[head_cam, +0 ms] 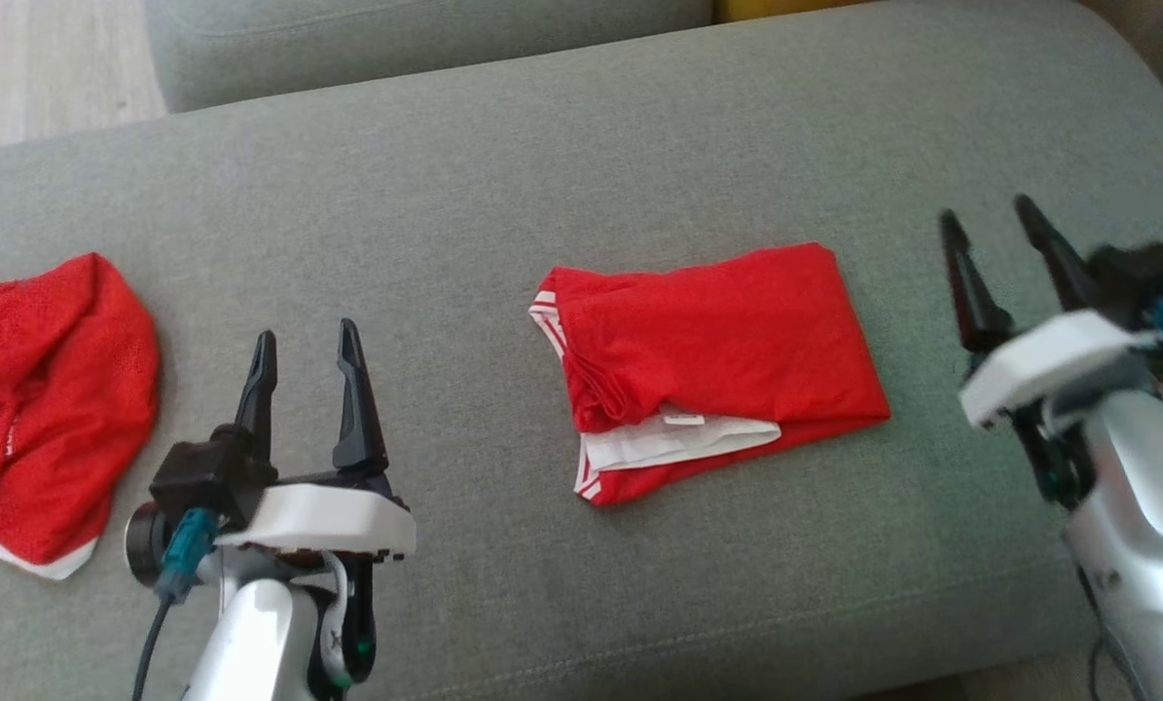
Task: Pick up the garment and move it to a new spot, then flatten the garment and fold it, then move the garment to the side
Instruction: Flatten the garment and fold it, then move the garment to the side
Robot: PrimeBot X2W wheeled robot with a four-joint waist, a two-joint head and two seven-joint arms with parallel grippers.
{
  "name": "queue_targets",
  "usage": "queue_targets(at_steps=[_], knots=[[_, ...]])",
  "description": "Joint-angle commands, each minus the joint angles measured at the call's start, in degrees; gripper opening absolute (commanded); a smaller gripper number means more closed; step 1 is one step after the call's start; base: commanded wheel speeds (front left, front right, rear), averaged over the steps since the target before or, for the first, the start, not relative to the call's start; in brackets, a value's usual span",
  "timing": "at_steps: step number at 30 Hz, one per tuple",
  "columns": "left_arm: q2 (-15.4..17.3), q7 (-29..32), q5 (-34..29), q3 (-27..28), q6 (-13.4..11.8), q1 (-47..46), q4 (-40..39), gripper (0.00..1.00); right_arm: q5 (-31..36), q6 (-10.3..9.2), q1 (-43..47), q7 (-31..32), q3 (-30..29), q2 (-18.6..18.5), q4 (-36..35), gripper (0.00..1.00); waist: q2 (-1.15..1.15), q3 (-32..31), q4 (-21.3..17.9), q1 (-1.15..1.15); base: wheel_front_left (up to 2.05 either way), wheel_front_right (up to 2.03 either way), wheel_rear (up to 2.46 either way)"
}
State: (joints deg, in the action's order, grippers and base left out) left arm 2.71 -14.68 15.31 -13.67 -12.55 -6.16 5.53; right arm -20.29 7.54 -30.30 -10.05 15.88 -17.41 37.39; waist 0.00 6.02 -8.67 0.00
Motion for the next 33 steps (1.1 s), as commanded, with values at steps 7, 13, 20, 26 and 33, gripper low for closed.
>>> queue_targets(at_steps=[7, 13, 20, 26, 33], knots=[[0.2, -0.3, -0.5, 1.5, 0.2, -1.8, -1.6, 1.0, 5.7, -0.05, 7.7, -3.6, -7.4, 0.3, -8.0, 1.0, 0.0, 0.5, -0.9, 0.0, 0.0, 0.0, 0.0], [0.2, -0.3, -0.8, 1.7, 0.1, -1.3, -2.3, 1.0, 8.4, -0.05, 11.1, -4.0, -11.0, 2.5, -11.6, 1.0, 0.0, 0.6, -1.2, 0.0, 0.0, 0.0, 0.0], [0.2, -0.3, -1.0, 1.7, 0.3, -1.3, -2.4, 1.0, 10.3, -0.05, 12.3, -2.8, -12.6, 3.5, -13.4, 1.0, 0.0, 0.8, -1.0, 0.0, 0.0, 0.0, 0.0], [0.2, -0.3, -0.9, 1.1, 0.5, -1.5, -2.0, 1.0, 9.0, -0.05, 12.4, -2.0, -13.1, 5.7, -14.0, 1.0, 0.0, 2.3, -0.6, 0.0, 0.0, 0.0, 0.0], [0.2, -0.3, -1.2, -0.3, 0.6, -3.0, -1.4, 1.0, 5.9, -0.05, 10.2, -1.2, -10.9, 8.1, -9.7, 1.0, 0.0, 4.7, 0.4, 0.0, 0.0, 0.0, 0.0]])
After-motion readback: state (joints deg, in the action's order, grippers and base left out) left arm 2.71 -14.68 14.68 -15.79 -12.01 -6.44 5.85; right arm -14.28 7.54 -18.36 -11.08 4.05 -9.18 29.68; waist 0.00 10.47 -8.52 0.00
